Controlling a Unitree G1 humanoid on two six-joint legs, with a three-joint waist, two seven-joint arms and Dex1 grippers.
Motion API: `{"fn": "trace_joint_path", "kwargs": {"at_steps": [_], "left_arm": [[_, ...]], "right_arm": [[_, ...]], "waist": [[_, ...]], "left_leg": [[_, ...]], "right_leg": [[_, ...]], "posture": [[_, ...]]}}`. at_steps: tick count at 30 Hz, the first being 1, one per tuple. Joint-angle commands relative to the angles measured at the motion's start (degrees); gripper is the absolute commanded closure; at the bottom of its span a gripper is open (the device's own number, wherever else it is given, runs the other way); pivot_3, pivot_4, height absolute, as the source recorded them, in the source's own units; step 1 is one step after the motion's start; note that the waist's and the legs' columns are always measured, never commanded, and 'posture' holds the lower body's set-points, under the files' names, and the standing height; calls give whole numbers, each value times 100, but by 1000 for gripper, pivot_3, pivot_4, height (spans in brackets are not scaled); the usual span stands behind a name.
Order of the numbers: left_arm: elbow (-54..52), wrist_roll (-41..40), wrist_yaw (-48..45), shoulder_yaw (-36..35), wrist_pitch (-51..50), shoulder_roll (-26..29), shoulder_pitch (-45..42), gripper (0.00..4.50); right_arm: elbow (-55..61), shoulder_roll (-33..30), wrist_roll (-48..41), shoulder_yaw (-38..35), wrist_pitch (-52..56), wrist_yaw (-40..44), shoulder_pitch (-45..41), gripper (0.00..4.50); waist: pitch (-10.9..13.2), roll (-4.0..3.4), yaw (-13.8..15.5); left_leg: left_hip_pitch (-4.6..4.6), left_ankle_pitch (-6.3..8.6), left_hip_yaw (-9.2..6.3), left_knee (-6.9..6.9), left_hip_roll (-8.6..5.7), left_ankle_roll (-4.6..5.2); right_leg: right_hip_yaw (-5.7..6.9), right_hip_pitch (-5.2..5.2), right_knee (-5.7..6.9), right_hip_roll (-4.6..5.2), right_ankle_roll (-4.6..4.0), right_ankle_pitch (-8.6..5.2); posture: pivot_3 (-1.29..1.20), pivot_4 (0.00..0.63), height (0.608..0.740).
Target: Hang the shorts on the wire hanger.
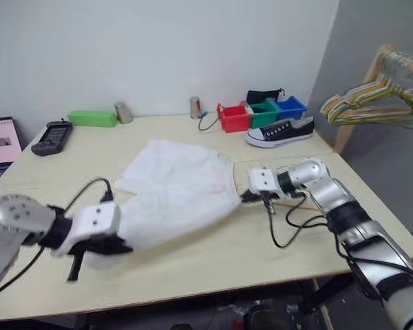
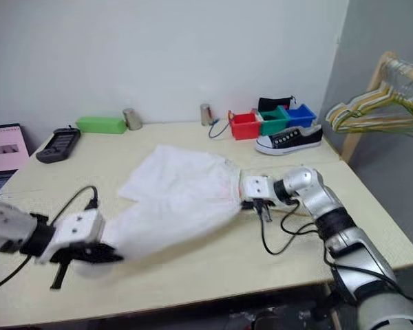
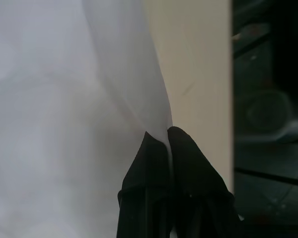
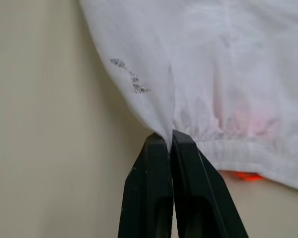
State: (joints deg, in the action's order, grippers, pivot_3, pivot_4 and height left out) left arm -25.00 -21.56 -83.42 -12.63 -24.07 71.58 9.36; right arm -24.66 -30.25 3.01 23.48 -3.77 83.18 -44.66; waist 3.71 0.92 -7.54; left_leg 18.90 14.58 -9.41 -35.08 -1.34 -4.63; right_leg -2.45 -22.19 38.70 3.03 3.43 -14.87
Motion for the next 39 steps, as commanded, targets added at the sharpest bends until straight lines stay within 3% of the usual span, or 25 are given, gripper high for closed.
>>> {"fn": "trace_joint_path", "kwargs": {"at_steps": [1, 5, 7, 10, 12, 13, 15, 17, 20, 24, 27, 32, 37, 39], "left_arm": [[-730, -488, -153, -522, -388, 14, 356, 4480], [-967, -963, -29, -243, -782, -133, 289, 4480], [-436, -735, -27, 311, -630, -242, -228, 4480], [1726, 585, -63, 1551, 252, -617, -2070, 4480], [4094, 1697, 268, 2334, 1218, -1231, -3930, 4480], [5325, 2216, 614, 2649, 1743, -1547, -4828, 4480], [7925, 3289, 2764, 3129, 2538, -2310, -6833, 4480], [9431, 3890, 4918, 3298, 2773, -2816, -8198, 4480], [10166, 4450, 7028, 3387, 2820, -3115, -9318, 4480], [10308, 5067, 8925, 3504, 2995, -3155, -10284, 4480], [10208, 5540, 9923, 3727, 3507, -3070, -10578, 4480], [10102, 5677, 9880, 3750, 4091, -2951, -9801, 4480], [9587, 4865, 7524, 3280, 4489, -2770, -7754, 4480], [8369, 4255, 5869, 3189, 4257, -2482, -6337, 4480]], "right_arm": [[1270, -643, -631, 248, 659, 874, 232, 4500], [1908, -1422, -1226, 904, 1099, 932, 368, 4500], [1755, -1558, -1462, 1230, 1265, 932, 202, 4500], [303, -771, -1222, 1090, 1291, 845, -525, 4500], [-1429, 4, -895, 905, 878, 292, -1463, 4500], [-2288, 363, -732, 803, 639, -182, -1951, 4500], [-3939, 1092, -288, 565, 243, -2399, -3054, 4500], [-4855, 1517, 177, 440, 19, -4631, -3818, 4500], [-5291, 1764, 659, 201, -248, -6986, -4553, 4500], [-5348, 1705, 1269, 63, -794, -9026, -5211, 4500], [-5313, 1703, 1614, 80, -1310, -9482, -5219, 4500], [-5270, 1976, 1754, 28, -1925, -8531, -4291, 4500], [-5108, 2177, 1637, -37, -2288, -6803, -2989, 4500], [-5022, 2185, 1592, -27, -2298, -6000, -2517, 4500]], "waist": [[4, -3, 39], [13, -13, 114], [13, -14, 111], [15, -21, 105], [14, -21, 83], [14, -19, 77], [8, -4, 76], [0, 31, 40], [-27, 64, -5], [-25, 64, -88], [-25, 64, -199], [-29, 61, -308], [-5, 37, -395], [22, 33, -429]], "left_leg": [[0, 0, 2, 0, 1, 0], [-10, 1, 12, -1, 5, 1], [-16, 1, 18, -2, 10, 1], [-26, 0, 23, -4, 11, 1], [-36, -5, 19, -6, 17, 8], [-42, -9, 15, -9, 22, 9], [-24, -16, -8, -19, 26, 1], [21, -50, -39, -16, 24, -60], [122, -55, -70, -13, -4, -149], [245, -44, -32, -4, -92, -132], [381, -31, -1, -57, -111, -107], [371, -9, 19, -70, -121, -69], [259, 19, 26, -80, -120, -19], [221, 12, 16, -90, -117, -8]], "right_leg": [[0, 0, 0, 0, -1, -1], [-1, 7, 4, 0, -34, -20], [3, 13, 6, -1, -38, -22], [8, 25, 5, -4, -38, -22], [10, 40, 7, -20, -36, -18], [9, 46, 8, -31, -37, -6], [10, 39, 5, -50, -26, 40], [9, -17, 0, -49, -68, 75], [0, -147, 14, -24, -67, 79], [-33, -300, 29, 71, -53, 71], [-57, -428, 30, 113, -44, 70], [-65, -400, 24, 108, -25, 58], [-36, -264, 22, 104, 12, 53], [-26, -221, 27, 98, 38, 66]], "posture": [[-28, 3, 740], [-37, 2, 740], [-42, 1, 740], [-49, 0, 740], [-58, 0, 740], [-77, 0, 740], [-96, 0, 740], [-110, 0, 740], [-115, 0, 740], [-104, 0, 740], [-86, 0, 740], [-77, 14, 740], [-76, 33, 740], [-70, 38, 740]]}}
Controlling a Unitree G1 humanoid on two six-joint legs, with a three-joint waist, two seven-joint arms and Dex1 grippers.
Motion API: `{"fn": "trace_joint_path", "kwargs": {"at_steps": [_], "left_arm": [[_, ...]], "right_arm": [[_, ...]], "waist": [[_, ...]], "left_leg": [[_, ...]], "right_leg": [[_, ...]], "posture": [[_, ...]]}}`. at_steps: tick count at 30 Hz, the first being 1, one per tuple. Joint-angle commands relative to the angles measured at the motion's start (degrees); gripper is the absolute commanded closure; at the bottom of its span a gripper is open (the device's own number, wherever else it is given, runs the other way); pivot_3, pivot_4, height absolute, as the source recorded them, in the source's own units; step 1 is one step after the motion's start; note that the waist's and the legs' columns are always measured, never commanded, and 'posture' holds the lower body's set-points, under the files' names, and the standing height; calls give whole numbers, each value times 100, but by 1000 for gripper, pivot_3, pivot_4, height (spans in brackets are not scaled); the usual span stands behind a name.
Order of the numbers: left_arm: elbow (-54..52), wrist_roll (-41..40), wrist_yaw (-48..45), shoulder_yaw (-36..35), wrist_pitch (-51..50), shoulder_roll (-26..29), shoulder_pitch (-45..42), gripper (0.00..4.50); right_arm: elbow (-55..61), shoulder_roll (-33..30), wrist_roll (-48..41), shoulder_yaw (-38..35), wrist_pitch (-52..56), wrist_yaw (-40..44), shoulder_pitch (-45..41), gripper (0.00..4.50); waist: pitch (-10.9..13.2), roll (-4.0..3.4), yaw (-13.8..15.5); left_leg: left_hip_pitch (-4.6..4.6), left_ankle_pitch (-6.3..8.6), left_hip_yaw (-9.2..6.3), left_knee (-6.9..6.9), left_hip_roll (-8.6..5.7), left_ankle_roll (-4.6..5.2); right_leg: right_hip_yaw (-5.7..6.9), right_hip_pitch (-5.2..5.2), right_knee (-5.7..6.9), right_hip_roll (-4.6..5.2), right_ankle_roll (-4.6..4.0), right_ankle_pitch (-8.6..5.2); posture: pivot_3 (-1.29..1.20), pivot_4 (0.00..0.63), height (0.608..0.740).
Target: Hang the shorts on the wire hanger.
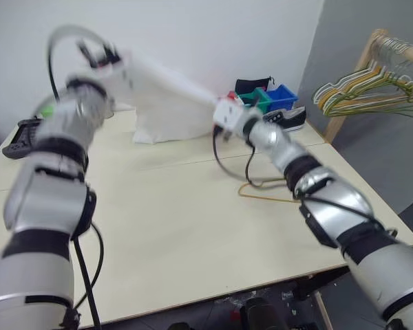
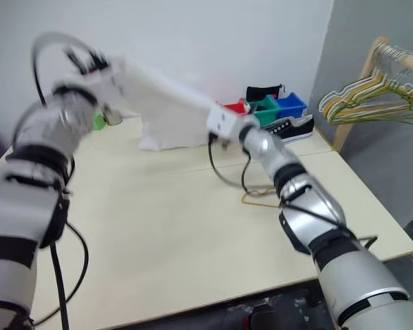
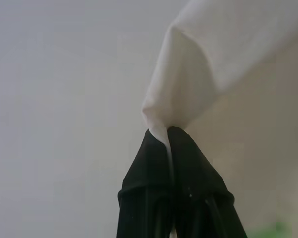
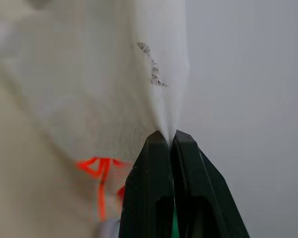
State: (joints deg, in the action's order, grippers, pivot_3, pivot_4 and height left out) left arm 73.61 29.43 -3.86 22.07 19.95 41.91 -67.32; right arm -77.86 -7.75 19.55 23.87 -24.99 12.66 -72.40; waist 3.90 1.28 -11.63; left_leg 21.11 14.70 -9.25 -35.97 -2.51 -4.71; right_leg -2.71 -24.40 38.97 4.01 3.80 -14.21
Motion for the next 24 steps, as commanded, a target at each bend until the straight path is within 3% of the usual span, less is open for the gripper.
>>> {"fn": "trace_joint_path", "kwargs": {"at_steps": [1, 4, 7, 10, 15, 20, 24], "left_arm": [[-2161, -1122, -2740, -334, -386, 618, 1946, 4480], [-5663, -2356, -4630, -575, -2028, 1567, 4533, 4480], [-7225, -2772, -5234, -930, -2959, 2100, 5593, 4480], [-7927, -2964, -5748, -1173, -3377, 2671, 6194, 4480], [-8459, -3136, -6346, -1501, -3465, 3325, 7006, 4480], [-8440, -3207, -6515, -1694, -3214, 3380, 7176, 4480], [-8331, -3234, -6600, -1722, -3037, 3300, 7073, 4480]], "right_arm": [[336, -71, -69, -62, -175, 1337, 419, 4500], [567, -178, 17, 115, -375, 2403, 1031, 4500], [847, -242, -50, 135, -421, 3066, 1372, 4500], [1158, -257, -247, 33, -331, 3467, 1677, 4500], [1985, -416, -372, 55, -132, 4124, 2273, 4500], [3809, -1114, -548, 226, 666, 5283, 3173, 4500], [5653, -1904, -689, 309, 1706, 6066, 3920, 4500]], "waist": [[5, -9, -75], [8, -16, -113], [18, -37, -49], [47, -85, 82], [47, -85, 197], [58, -94, 358], [59, -93, 521]], "left_leg": [[-7, -9, -3, 1, 3, 14], [-58, -10, -8, 0, 42, 16], [-59, -9, -18, -3, 106, 13], [-145, -5, -8, 15, 108, 19], [-166, -3, -21, 17, 144, 21], [-229, 24, -10, 17, 152, 63], [-226, 27, -12, 16, 153, 66]], "right_leg": [[0, 5, 1, -4, 9, 8], [-9, 42, 8, -49, -10, 19], [12, 47, 4, -103, -32, 32], [18, 131, 2, -104, -33, -10], [16, 154, 3, -154, -40, -11], [13, 223, -6, -160, -74, -35], [14, 225, -9, -161, -79, -40]], "posture": [[-68, 41, 740], [-51, 42, 740], [-43, 41, 740], [-38, 42, 740], [-37, 44, 740], [-40, 49, 740], [-52, 49, 740]]}}
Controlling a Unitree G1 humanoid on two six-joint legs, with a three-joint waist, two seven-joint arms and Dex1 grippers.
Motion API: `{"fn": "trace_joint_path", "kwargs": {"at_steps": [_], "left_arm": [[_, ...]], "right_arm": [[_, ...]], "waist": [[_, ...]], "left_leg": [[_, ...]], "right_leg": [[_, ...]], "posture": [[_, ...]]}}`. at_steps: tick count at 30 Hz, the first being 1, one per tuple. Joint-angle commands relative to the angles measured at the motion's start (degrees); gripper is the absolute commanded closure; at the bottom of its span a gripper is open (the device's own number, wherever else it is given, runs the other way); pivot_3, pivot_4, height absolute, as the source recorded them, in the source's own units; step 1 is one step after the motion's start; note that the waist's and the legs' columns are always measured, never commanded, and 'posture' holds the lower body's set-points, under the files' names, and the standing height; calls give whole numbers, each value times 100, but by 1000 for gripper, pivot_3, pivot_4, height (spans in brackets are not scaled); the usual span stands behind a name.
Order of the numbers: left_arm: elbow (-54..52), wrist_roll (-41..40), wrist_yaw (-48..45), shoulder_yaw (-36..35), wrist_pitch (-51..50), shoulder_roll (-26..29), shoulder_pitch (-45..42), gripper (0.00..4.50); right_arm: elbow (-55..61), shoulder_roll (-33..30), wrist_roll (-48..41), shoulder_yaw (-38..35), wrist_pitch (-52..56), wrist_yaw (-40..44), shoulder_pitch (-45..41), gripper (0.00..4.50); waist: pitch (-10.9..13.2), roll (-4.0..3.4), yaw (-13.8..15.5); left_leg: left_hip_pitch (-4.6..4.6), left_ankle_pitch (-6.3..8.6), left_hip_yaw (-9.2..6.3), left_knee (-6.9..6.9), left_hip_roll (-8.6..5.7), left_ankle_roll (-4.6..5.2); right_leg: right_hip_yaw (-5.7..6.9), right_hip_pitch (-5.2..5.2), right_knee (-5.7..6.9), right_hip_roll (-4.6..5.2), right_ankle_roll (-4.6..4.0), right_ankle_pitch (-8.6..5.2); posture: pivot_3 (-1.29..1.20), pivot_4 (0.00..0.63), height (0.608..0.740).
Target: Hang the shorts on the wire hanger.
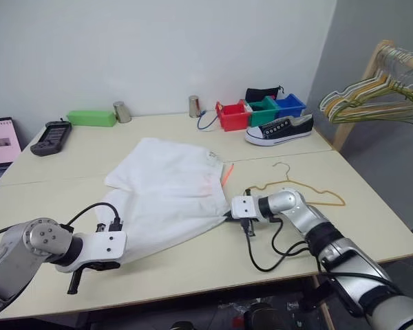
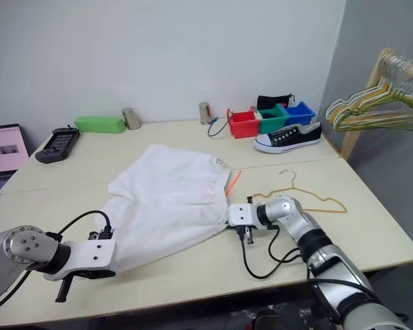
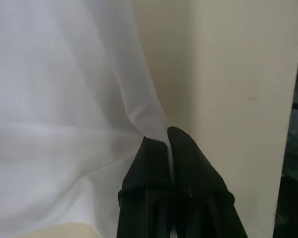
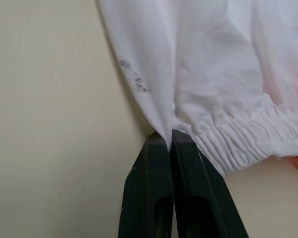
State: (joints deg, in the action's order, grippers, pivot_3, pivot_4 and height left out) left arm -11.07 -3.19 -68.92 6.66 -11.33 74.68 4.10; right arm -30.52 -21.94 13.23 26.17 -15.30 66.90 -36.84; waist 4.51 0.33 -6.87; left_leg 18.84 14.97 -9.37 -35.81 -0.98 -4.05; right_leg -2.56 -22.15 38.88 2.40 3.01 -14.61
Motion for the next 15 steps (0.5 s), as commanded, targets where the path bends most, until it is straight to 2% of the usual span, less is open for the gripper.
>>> {"fn": "trace_joint_path", "kwargs": {"at_steps": [1, 4, 8, 15], "left_arm": [[158, 11, -90, -171, 128, -34, -105, 4480], [93, -111, -166, -135, 130, -155, -66, 4480], [-220, -396, -383, -173, 8, -210, 188, 4480], [-127, -313, -545, -35, 133, -235, 133, 4480]], "right_arm": [[1353, -643, -129, 62, 1072, 770, 526, 4500], [2458, -1041, -311, 7, 1935, 1040, 925, 4500], [3360, -1416, -475, 15, 2687, 1202, 1223, 4500], [4189, -1902, -709, 176, 3385, 1466, 1542, 4500]], "waist": [[0, 2, 58], [4, 4, 105], [17, 10, 118], [71, 15, 116]], "left_leg": [[-1, 0, 2, -2, 0, 0], [0, 0, 4, -2, 0, -1], [0, 1, 9, -3, 10, -2], [0, 11, 20, -2, 51, -19]], "right_leg": [[-1, 2, 0, 0, -24, -14], [-4, 3, 0, 0, -28, -17], [-4, 1, -1, -8, -29, -18], [11, -5, -11, -37, -35, -22]], "posture": [[-55, 49, 740], [-72, 49, 740], [-87, 51, 740], [-98, 52, 740]]}}
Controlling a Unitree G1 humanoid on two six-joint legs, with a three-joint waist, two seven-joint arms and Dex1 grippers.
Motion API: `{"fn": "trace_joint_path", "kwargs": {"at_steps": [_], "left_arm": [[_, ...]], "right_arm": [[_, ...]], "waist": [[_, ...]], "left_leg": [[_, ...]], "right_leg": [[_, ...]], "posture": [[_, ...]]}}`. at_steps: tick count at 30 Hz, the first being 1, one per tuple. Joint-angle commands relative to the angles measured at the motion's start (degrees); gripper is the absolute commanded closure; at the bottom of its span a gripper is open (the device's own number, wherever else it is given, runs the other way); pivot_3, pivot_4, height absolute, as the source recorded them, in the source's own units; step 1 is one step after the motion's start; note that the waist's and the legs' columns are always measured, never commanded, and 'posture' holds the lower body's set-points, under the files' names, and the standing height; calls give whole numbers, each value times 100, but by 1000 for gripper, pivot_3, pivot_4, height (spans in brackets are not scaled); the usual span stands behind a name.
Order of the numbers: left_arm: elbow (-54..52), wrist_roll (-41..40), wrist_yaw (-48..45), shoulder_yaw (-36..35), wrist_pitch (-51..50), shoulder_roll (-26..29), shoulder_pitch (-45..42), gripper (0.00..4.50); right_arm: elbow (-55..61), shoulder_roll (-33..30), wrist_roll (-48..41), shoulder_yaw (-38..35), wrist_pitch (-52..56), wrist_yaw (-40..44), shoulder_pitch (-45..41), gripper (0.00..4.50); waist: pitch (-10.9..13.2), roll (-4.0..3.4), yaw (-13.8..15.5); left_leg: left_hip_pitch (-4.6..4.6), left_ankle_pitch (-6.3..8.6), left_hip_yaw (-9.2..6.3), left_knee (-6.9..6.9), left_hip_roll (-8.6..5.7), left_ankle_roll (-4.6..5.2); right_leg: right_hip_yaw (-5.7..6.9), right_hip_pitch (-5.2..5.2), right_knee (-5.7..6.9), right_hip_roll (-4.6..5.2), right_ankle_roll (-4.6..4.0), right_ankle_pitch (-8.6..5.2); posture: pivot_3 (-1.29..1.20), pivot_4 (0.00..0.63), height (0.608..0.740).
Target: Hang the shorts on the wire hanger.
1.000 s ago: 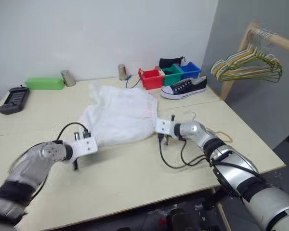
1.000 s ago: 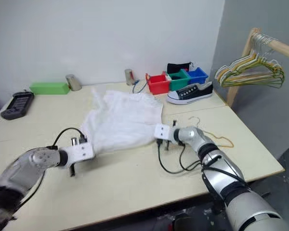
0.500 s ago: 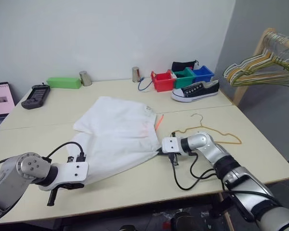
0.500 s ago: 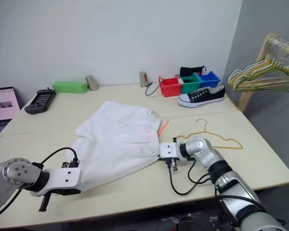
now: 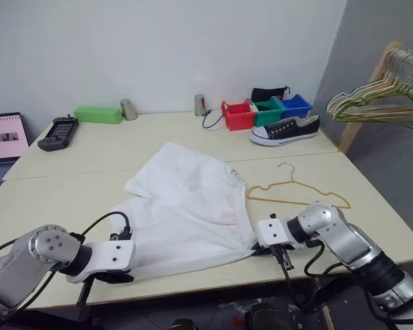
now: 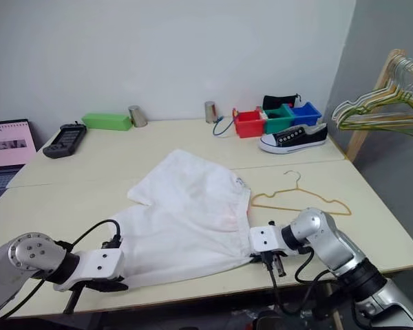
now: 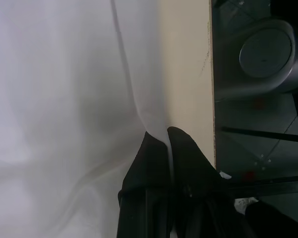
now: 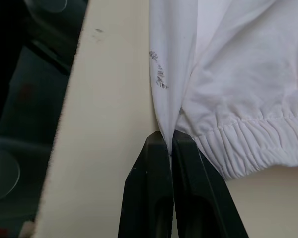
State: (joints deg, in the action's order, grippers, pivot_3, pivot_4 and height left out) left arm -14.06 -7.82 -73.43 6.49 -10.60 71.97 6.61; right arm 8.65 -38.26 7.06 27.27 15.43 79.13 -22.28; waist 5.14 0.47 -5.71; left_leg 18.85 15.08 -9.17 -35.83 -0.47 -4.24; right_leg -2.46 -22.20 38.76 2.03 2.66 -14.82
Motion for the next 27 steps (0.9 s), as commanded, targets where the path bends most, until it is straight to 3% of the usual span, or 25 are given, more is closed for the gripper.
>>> {"fn": "trace_joint_path", "kwargs": {"at_steps": [1, 16, 18, 19, 27], "left_arm": [[221, 182, -102, 1, 97, 32, -143, 4480], [246, 201, -280, 85, 203, 10, -81, 4480], [258, 146, -304, 28, 237, -20, -101, 4023], [252, 89, -333, -8, 203, -24, -114, 3855], [-128, -652, -916, -502, -197, 228, -225, 2301]], "right_arm": [[333, -313, -111, 89, 382, 266, 90, 4500], [989, -499, -996, 197, 1920, 486, -93, 4500], [775, -367, -1060, 151, 1998, 353, -233, 4500], [676, -325, -1072, 146, 1990, 310, -304, 4017], [673, -520, -1364, 103, 1758, 604, -622, 2397]], "waist": [[22, 4, -1], [108, 35, -37], [119, 33, -46], [121, 32, -58], [124, 29, -71]], "left_leg": [[0, 0, 1, 0, 1, -1], [9, 19, 9, 4, 9, -29], [9, 20, 13, 3, 11, -31], [9, 21, 15, 3, 13, -32], [23, 21, 21, 3, 17, -32]], "right_leg": [[1, 0, -1, -1, -1, -1], [1, -6, -25, -2, 0, 0], [1, -6, -29, -2, 0, 0], [1, -6, -34, -2, 0, -1], [3, -5, -73, -2, 9, 5]], "posture": [[-98, 52, 740], [-98, 53, 740], [-99, 50, 740], [-99, 50, 740], [-98, 34, 740]]}}
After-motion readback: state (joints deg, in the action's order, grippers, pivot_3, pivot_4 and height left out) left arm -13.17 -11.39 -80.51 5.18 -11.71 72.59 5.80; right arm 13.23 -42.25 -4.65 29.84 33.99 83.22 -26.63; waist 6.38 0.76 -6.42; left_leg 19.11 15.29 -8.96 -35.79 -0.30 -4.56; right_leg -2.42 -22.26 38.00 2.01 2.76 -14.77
